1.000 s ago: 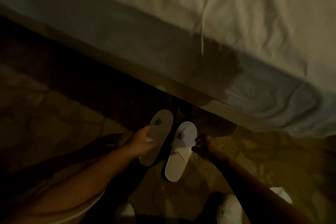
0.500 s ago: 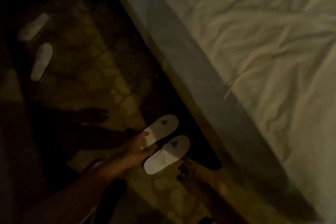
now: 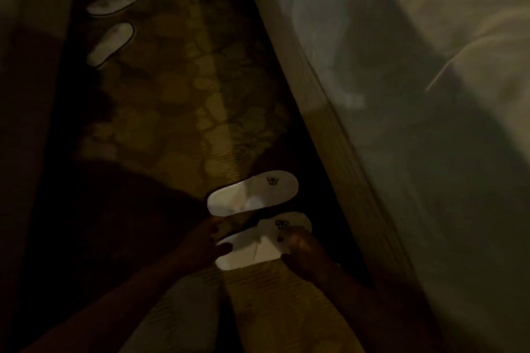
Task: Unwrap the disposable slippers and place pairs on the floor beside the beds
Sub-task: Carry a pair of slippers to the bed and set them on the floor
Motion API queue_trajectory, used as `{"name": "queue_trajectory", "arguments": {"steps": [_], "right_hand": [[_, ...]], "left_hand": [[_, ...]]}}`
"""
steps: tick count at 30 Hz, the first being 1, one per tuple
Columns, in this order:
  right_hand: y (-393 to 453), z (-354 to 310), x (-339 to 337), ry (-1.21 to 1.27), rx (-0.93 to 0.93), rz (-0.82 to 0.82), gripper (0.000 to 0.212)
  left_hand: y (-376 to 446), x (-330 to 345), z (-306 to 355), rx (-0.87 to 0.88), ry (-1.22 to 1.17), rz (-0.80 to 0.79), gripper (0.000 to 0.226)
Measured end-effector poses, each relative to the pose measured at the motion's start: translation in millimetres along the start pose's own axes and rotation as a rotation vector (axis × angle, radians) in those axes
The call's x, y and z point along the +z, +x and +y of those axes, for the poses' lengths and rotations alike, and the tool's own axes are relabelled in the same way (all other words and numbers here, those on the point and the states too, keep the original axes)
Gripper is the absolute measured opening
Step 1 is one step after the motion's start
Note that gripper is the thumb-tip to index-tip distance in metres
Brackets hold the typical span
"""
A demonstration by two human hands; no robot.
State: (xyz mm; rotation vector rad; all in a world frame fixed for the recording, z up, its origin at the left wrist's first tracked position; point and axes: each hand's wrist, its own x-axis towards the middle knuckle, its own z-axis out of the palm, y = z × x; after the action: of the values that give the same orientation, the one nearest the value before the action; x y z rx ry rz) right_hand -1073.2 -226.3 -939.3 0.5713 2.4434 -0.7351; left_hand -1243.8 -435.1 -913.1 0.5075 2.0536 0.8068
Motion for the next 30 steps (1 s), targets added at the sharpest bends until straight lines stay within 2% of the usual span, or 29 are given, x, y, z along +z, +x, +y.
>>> {"name": "queue_trajectory", "arguments": {"steps": [2,6,8,11,13,14,15,16,18,19,20,21,22,23,25,28,29,30], "right_hand": [[30.5,14.7,19.6,-0.08,-0.109,0.119,0.074],[59.2,3.7,28.1,-0.374,-0.251,0.05,0.102],[64.1,5.3,34.5,-0.382,-0.22,0.034,0.1],[60.8,7.6,57.4,-0.357,-0.161,0.14,0.096],[56.5,3.0,69.8,-0.304,-0.097,0.19,0.106],[51.0,-3.2,79.6,-0.241,-0.025,0.197,0.108],[46.6,-10.2,93.3,-0.175,0.02,0.207,0.103],[50.6,-12.9,119.5,-0.074,0.059,0.179,0.091],[54.3,-31.6,148.3,0.188,0.121,0.138,0.071],[53.3,-48.0,145.8,0.341,0.166,0.078,0.077],[43.6,-65.5,134.1,0.54,0.222,0.076,0.091],[34.9,-89.3,115.3,0.713,0.324,0.138,0.105],[27.1,-106.3,97.5,0.865,0.414,0.124,0.114],[24.2,-118.6,87.8,1.009,0.476,0.103,0.114],[30.1,-138.1,79.6,1.114,0.521,0.095,0.11],[43.3,-158.1,79.5,1.214,0.465,0.106,0.125],[45.6,-163.8,75.1,1.26,0.448,0.134,0.121],[44.3,-160.9,67.9,1.294,0.408,0.136,0.103]], "left_hand": [[5.7,2.5,-23.1,-0.012,-0.023,0.025,0.067],[0.5,-6.8,-41.6,0.032,-0.115,-0.001,0.068],[-13.2,-15.6,-35.1,0.088,-0.174,-0.058,0.067],[-38.9,-26.5,-30.0,0.121,-0.18,-0.08,0.072],[-51.3,-34.2,-30.3,0.115,-0.166,-0.042,0.082],[-55.7,-36.8,-34.3,0.104,-0.195,-0.031,0.071],[-60.6,-39.5,-36.5,0.1,-0.215,0.001,0.049],[-63.2,-41.8,-42.5,0.1,-0.206,0.032,0.034],[-66.2,-43.7,-46.2,0.086,-0.163,0.052,0.042],[-68.5,-45.1,-48.7,0.073,-0.151,0.038,0.04],[-70.8,-44.3,-49.8,0.043,-0.131,0.003,0.033],[-70.3,-41.5,-51.7,-0.006,-0.147,-0.028,0.041],[-71.1,-36.6,-55.3,-0.003,-0.17,-0.038,0.061],[-71.5,-26.4,-58.6,0.033,-0.199,-0.006,0.072],[-69.0,-5.1,-69.6,0.081,-0.243,0.016,0.058],[-55.2,9.4,-81.2,0.096,-0.291,0.104,0.029],[-47.4,12.3,-88.6,0.092,-0.339,0.147,0.029],[-43.9,10.2,-84.2,0.069,-0.359,0.192,0.04]]}}
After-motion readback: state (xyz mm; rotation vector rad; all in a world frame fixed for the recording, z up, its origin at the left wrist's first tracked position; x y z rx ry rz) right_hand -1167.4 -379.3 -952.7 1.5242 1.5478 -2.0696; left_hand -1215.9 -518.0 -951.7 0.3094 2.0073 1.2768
